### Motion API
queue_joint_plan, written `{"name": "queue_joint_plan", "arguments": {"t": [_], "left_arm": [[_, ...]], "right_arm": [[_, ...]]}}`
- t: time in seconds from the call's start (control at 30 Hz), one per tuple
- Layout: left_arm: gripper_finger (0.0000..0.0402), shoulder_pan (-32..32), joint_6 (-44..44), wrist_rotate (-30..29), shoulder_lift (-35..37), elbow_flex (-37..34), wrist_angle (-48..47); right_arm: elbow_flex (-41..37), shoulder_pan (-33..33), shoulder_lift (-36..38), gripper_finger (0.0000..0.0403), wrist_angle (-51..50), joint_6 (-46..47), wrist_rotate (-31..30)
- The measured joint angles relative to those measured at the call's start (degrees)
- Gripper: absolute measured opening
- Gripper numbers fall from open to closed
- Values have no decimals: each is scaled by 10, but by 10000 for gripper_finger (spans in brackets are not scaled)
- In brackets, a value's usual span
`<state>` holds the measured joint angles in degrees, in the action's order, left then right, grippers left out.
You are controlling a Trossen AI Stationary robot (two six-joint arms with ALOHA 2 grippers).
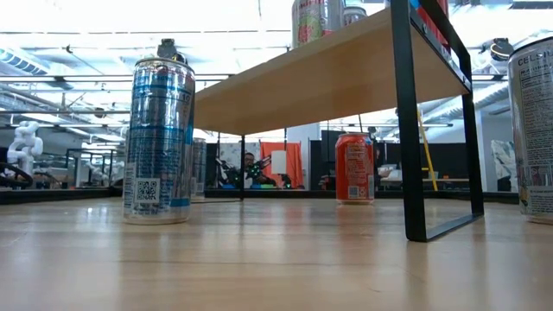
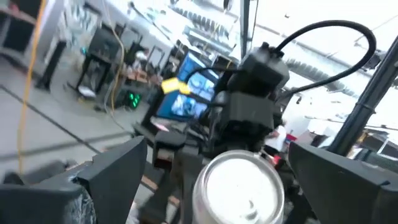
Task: Place canned beverage on shelf
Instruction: Put the pink white soda can on the shelf aligned with the other pink white soda can
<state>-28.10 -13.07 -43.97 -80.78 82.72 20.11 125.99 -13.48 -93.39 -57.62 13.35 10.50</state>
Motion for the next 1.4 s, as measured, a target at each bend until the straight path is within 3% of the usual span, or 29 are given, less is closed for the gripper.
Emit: {"name": "queue_joint_plan", "arguments": {"t": [0.57,0.67,0.87,1.23,1.4], "left_arm": [[393,41,29,-5,-1,0,-9],[393,50,10,-34,-1,0,-44],[393,66,-15,-36,-3,-1,-72],[393,112,-47,91,-16,-1,-73],[393,113,-46,103,-26,-1,-73]], "right_arm": [[0,90,0,286,2,-97,2],[0,96,0,286,3,-109,3],[0,102,-1,286,3,-118,3],[0,101,-11,286,6,-128,1],[0,102,-15,286,8,-127,0]]}}
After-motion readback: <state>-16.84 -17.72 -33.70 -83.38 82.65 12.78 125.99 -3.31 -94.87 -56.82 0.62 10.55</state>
